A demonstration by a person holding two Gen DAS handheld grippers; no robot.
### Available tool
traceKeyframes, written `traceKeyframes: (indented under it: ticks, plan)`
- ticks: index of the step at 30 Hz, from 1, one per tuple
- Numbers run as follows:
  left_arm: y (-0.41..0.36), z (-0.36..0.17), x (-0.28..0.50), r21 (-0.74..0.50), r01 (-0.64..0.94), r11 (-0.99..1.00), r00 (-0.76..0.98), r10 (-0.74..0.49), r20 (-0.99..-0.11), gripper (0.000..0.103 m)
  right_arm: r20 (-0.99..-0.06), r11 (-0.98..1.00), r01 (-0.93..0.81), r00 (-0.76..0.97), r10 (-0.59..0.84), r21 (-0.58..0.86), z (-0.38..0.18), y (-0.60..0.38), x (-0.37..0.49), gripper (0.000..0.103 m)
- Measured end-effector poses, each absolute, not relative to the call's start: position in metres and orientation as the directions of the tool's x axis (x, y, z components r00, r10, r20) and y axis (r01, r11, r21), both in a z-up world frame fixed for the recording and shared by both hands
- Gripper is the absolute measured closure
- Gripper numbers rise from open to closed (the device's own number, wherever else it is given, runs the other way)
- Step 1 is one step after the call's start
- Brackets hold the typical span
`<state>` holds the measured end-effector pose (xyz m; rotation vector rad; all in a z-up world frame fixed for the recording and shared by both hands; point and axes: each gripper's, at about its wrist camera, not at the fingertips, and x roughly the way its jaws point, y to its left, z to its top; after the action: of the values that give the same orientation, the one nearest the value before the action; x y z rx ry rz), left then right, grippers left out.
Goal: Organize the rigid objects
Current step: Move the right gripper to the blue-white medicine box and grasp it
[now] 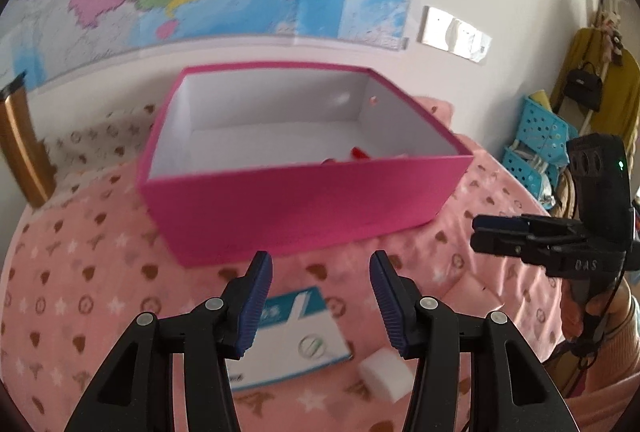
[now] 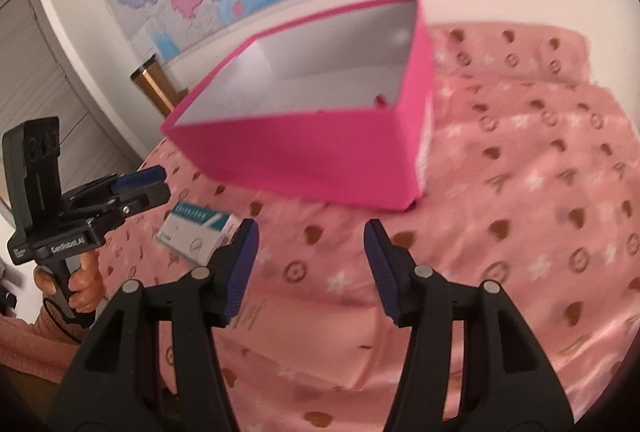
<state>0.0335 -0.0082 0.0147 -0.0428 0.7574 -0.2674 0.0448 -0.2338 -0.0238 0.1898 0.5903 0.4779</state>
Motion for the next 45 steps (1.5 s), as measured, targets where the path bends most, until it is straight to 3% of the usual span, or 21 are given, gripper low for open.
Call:
traceKeyframes:
  ticks: [13, 28, 34, 45]
  plan:
    - [0.059, -0.025, 0.017, -0.146, 0.007, 0.989, 0.645, -0.115, -0.755, 0.051, -0.572, 0.793, -0.526, 0.564, 0.595, 0.307, -0.05, -0.145, 0.07, 0.046]
    - [0.065, -0.047, 0.011, -0.261, 0.071, 0.963, 0.591, -0.251, -0.767, 0.051, -0.608, 0.788, -0.517, 0.521, 0.599, 0.333, -0.061, -0.109, 0.1, 0.047]
    - [0.061, -0.048, 0.007, -0.296, 0.115, 0.948, 0.579, -0.307, -0.756, 0.054, -0.609, 0.79, -0.506, 0.519, 0.6, 0.346, -0.063, -0.106, 0.102, 0.059]
    - [0.056, -0.03, 0.005, -0.308, 0.19, 0.932, 0.608, -0.358, -0.709, 0.054, -0.607, 0.83, -0.466, 0.576, 0.548, 0.307, -0.051, -0.11, 0.091, 0.059]
